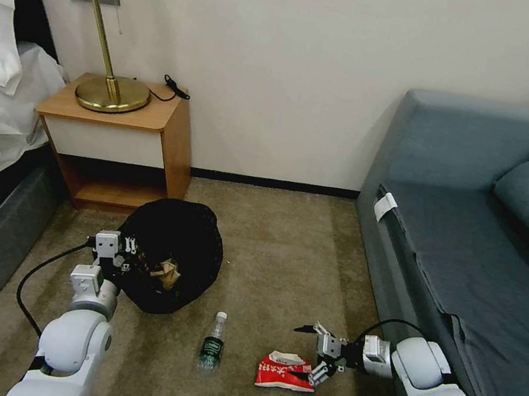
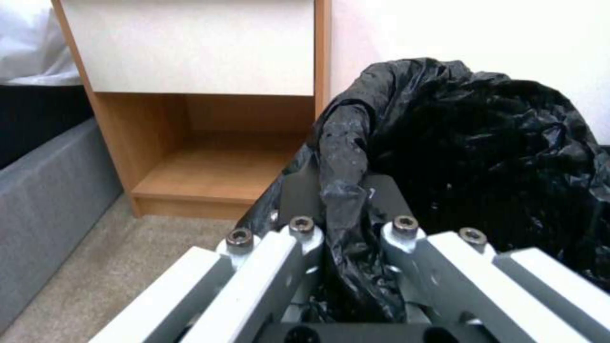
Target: Pick up the trash bin, then pick up the garbage on the floor and place it into the trash bin.
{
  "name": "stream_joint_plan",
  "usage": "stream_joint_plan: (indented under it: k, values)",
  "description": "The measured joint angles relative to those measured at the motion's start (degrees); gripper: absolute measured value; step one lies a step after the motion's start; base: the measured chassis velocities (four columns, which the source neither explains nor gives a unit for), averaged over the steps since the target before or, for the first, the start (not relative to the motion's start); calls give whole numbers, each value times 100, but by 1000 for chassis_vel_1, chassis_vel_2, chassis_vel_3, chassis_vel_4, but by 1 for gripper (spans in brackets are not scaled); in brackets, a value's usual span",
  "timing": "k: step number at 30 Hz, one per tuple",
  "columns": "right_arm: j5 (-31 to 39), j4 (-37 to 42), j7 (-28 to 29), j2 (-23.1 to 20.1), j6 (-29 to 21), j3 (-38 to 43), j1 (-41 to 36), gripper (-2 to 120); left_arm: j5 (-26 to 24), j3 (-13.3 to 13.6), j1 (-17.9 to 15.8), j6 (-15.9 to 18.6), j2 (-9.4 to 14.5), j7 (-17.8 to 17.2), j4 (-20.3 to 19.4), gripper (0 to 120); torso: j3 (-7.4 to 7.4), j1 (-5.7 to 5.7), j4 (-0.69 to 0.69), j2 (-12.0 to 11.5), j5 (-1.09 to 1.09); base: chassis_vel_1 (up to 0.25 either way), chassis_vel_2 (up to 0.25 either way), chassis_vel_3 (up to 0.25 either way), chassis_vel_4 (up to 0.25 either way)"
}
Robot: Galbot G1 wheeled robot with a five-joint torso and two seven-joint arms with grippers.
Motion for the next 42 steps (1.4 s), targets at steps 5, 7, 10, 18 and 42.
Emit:
stream_joint_plan:
  k: [5,7,10,18,42]
  values:
    - [-78,-226,90,14,21,-373,193,100,17,-35,17,-29,-34,-1,97,6,0,0,2,0,0,0,0,0,0]
    - [-78,-309,123,30,33,-457,242,100,23,-44,19,-40,-48,-2,118,6,0,0,2,0,1,0,0,0,0]
    - [-86,-568,158,118,97,-684,409,100,46,-49,31,-53,-86,-2,165,6,0,0,1,0,-1,0,0,0,0]
    - [-130,-1195,199,440,205,-973,669,100,83,-73,38,-64,-110,-1,192,6,0,0,2,0,0,0,0,0,0]
    - [-399,-2185,257,663,449,-865,1023,100,46,-128,33,-41,-55,-7,95,6,0,0,1,1,1,0,0,0,0]
